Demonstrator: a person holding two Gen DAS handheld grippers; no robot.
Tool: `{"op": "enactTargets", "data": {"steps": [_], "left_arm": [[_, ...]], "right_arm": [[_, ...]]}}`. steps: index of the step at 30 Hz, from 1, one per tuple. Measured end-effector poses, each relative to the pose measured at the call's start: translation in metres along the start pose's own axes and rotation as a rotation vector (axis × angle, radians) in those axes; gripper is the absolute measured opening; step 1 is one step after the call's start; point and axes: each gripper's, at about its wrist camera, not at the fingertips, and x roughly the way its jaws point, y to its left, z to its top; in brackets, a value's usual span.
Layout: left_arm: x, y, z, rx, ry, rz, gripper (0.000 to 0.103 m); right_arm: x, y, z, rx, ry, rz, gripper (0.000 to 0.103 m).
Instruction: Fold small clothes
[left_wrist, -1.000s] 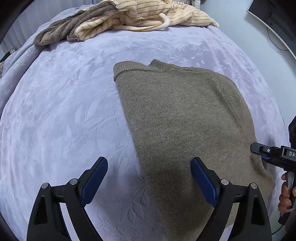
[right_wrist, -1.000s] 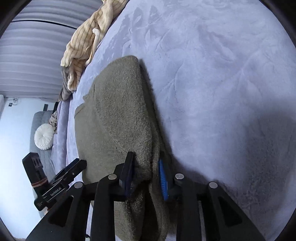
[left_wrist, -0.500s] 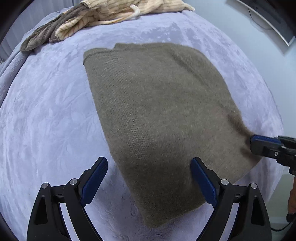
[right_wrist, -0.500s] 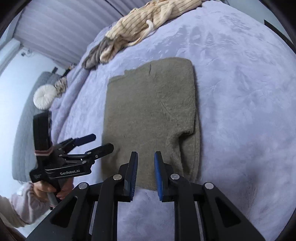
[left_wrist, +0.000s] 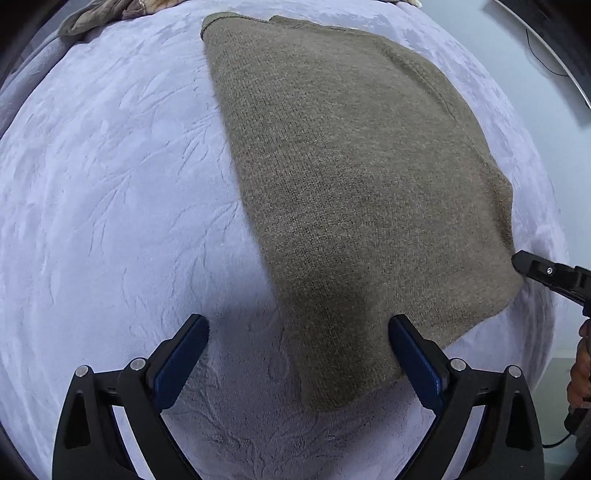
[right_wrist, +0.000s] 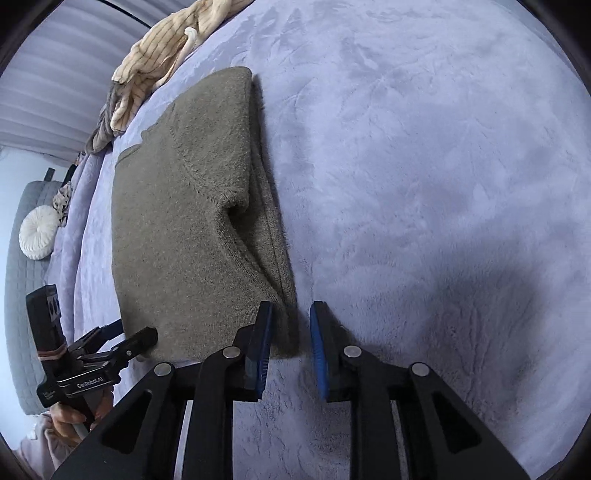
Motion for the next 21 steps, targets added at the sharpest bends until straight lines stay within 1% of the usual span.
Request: {"op": "enactTargets", "data": {"steps": [1,3,4,5,7,9,10,13,14,15,17,21], "left_arm": [[0.0,0.0,0.0,-0.004,0.001,-0.001,0.098],[0.002,0.001,0.0,-0.011,0.001,-0.004,0.098],[0.003,0.001,0.0,-0.012,0.0,-0.003,0.098],[0.003,0.0,0.0,-0.012,0.0,-0.002,0.098],[0.003,0.0,0.0,-0.013,0.0,0.0,0.098],[0.002,0.001,-0.001,-0.014,-0.001,0.0,0.098],[0.002,0.001,-0.001,-0.016,-0.002,-0.001,0.098],[0.003,0.003,-0.001,-0.02,-0.002,-0.007,0.098],[0.003,0.003,-0.003,-0.022,-0.001,-0.009,0.099],[0.004,0.003,-0.003,-0.023,0.0,-0.008,0.099],[0.004,0.004,-0.003,-0.021,-0.002,-0.004,0.099],[0.006,0.005,-0.004,-0.032,0.002,-0.013,0.099]], "right_arm": [[-0.006,0.003,0.002,-0.004,-0.02,0.02,0.023],[-0.014,0.01,0.009,-0.022,-0.049,0.057,0.03],[-0.015,0.013,0.013,-0.032,-0.054,0.073,0.044],[-0.011,0.018,0.017,-0.04,-0.052,0.081,0.05],[-0.002,0.028,0.028,-0.073,-0.039,0.071,0.049],[0.008,0.039,0.036,-0.125,-0.028,0.017,0.023],[0.012,0.04,0.037,-0.138,-0.023,-0.016,0.005],[0.026,0.024,0.039,-0.1,-0.008,-0.047,0.005],[0.032,0.016,0.039,-0.072,0.001,-0.039,0.005],[0.036,0.006,0.039,-0.024,0.009,-0.007,0.005],[0.035,-0.001,0.039,0.025,0.009,0.031,0.005],[0.025,0.005,0.032,0.002,0.013,0.006,0.005]]}}
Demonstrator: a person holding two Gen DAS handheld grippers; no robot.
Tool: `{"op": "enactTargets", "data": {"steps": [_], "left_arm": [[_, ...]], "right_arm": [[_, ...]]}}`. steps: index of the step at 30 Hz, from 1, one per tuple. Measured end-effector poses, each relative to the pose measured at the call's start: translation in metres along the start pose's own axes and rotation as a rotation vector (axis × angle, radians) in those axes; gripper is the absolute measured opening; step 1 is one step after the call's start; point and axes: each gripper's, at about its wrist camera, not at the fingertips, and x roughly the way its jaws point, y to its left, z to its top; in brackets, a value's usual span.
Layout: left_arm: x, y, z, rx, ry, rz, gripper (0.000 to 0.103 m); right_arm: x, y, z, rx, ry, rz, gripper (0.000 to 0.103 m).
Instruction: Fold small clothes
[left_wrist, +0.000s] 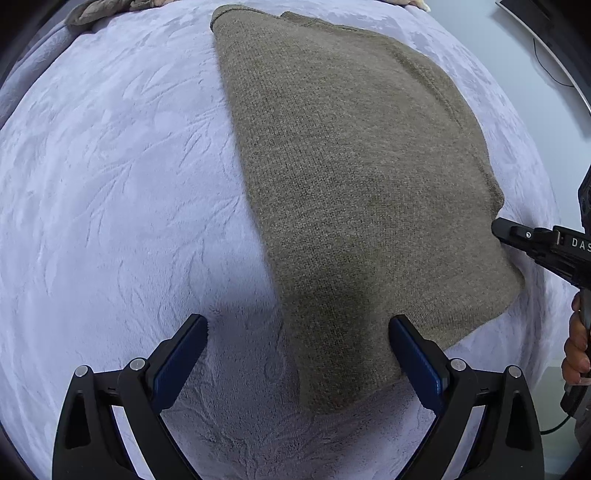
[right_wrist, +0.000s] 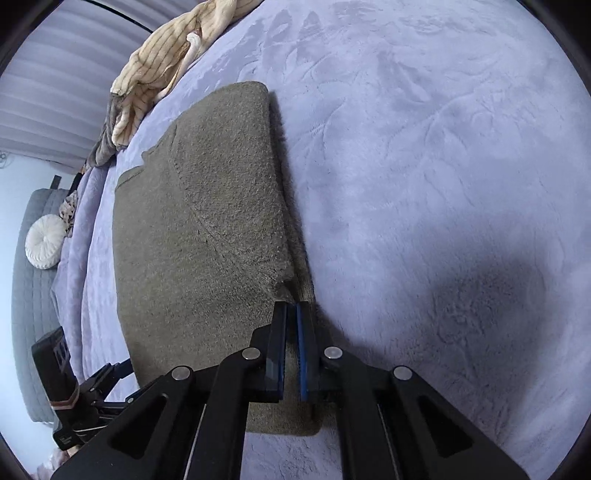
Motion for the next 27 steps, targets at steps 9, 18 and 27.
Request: {"op": "enactTargets", "data": {"steps": [9,18,27], "left_arm": [[0.002,0.004,0.006,-0.006,0.008,0.009,0.099],[0.004,0.003,0.01,-0.002,0.012,0.011,0.099],[0.007,0.003,0.012,-0.015,0.016,0.023,0.102]], "right_arm": [[-0.028,-0.003,-0.02,0.038,0.009,-0.064,0.006],[-0.023,-0.004,-0.027,0.066,0.022,-0.059,0.007],[-0.021,-0.007,-0.028,0.07,0.031,-0.057,0.007]]}}
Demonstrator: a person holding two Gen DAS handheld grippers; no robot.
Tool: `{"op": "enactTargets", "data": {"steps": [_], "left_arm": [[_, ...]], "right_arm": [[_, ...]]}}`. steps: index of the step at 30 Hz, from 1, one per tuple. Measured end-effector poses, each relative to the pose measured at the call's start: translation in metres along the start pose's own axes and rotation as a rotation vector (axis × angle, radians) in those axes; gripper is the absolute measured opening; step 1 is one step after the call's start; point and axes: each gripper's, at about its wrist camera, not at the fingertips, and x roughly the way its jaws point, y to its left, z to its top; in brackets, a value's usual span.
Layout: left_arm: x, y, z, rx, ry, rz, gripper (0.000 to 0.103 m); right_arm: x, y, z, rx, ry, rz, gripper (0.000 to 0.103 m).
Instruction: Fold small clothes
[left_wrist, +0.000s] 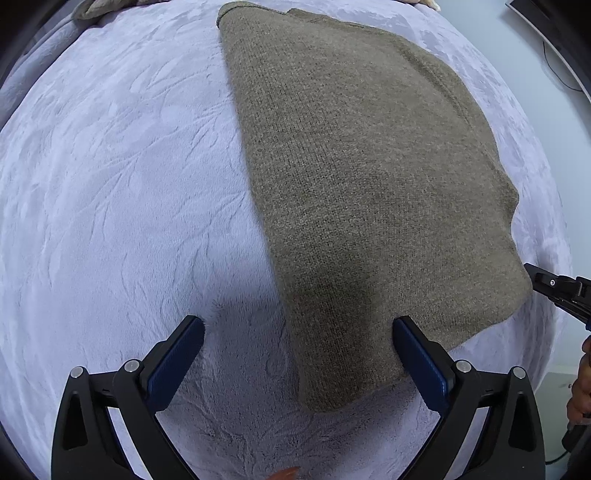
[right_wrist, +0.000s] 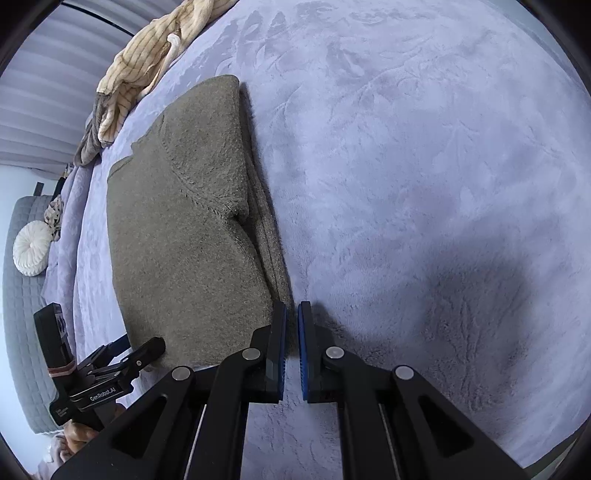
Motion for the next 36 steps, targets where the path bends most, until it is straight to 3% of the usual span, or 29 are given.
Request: {"op": "enactTargets", "data": {"steps": [12,13,15,17,29,36], "left_arm": [[-0.007,-0.002,0.002,0.009,0.002,0.015,0.102],[-0.007,-0.002,0.002,0.005,0.006,0.016,0.102],[-0.007,-0.002,0.002,-0.001,0.011,0.019,0.102],[-0.007,-0.001,0.001,-0.004,0.015,0.022,0.102],[-0.001,0.006,0.004,-0.018,0.042,0.014,0.102],[-0.001,0.009,0.011,-0.026,0.047,-0.034,0.102]], "right_arm": [[0.001,-0.006,0.004,0.012,0.003,0.02,0.007],[0.0,-0.006,0.005,0.012,0.001,0.021,0.01],[-0.001,-0.007,0.007,0.013,-0.004,0.025,0.029],[-0.003,-0.007,0.009,0.013,-0.013,0.024,0.037],[0.0,-0.01,0.009,0.021,-0.009,0.034,0.038],[0.0,-0.009,0.014,0.005,-0.009,0.033,0.038]]}}
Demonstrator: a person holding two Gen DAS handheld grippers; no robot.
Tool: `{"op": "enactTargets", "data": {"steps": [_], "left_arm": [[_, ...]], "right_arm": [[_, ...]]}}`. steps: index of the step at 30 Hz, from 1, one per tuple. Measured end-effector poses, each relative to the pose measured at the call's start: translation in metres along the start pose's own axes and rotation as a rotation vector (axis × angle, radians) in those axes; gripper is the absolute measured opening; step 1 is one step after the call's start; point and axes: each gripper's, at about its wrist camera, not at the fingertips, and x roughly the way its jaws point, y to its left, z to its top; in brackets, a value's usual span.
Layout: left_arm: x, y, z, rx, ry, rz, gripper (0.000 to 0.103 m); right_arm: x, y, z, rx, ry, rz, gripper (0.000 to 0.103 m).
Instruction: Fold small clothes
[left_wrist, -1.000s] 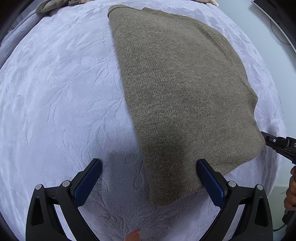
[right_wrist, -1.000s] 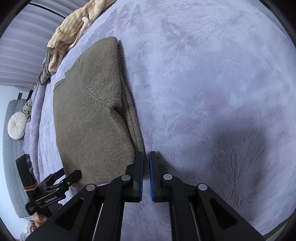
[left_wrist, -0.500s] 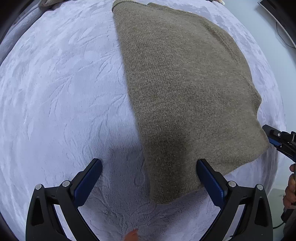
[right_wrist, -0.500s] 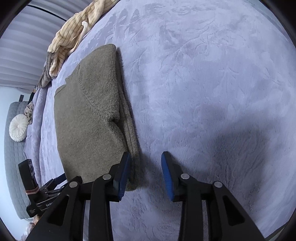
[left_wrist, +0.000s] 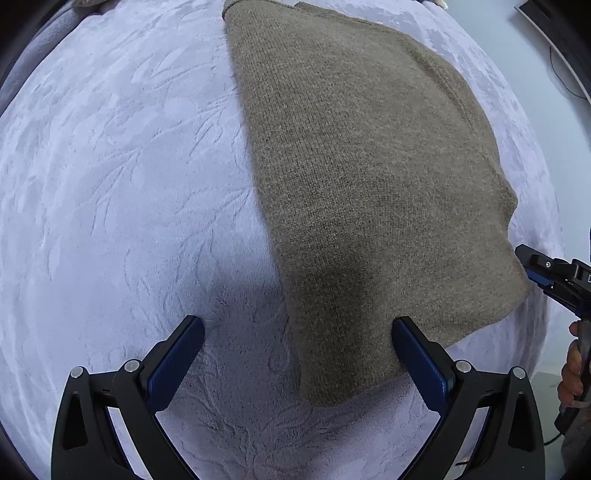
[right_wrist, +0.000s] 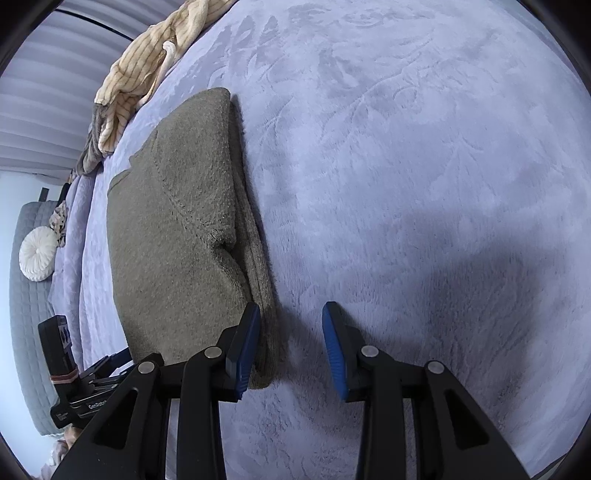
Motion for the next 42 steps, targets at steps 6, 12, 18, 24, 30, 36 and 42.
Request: {"op": "enactTargets", "data": {"steps": [6,12,18,24,30,36,42], "left_arm": [[-0.022,0.016,0.013,-0.022,-0.049,-0.05,0.102],[-0.037,0.026,0.036,-0.063,-0.176,0.023,0.102],[-0.024,0.024,0.068,-0.085,-0.155,-0.04,0.102],[0.001,0.005,0.102,-0.09,-0.117,-0.151,0.102],[0.023,-0.006,0.124,-0.098,-0.063,-0.239,0.102],[0.033,-0.006,0.125,-0.09,-0.08,-0.229,0.102],[0.022,-0.009,0.121,-0.077,-0.114,-0.222,0.079]], "right_arm": [[-0.003,0.006,0.015,-0.028,-0.013,0.066,0.072],[0.0,0.017,0.045,-0.073,-0.014,0.117,0.073],[0.022,0.023,0.074,-0.104,0.034,0.169,0.073],[0.044,0.023,0.094,-0.117,0.088,0.255,0.073],[0.063,0.036,0.114,-0.17,0.148,0.369,0.075],[0.092,0.053,0.124,-0.206,0.206,0.396,0.078],[0.094,0.046,0.12,-0.087,0.226,0.439,0.044]]}}
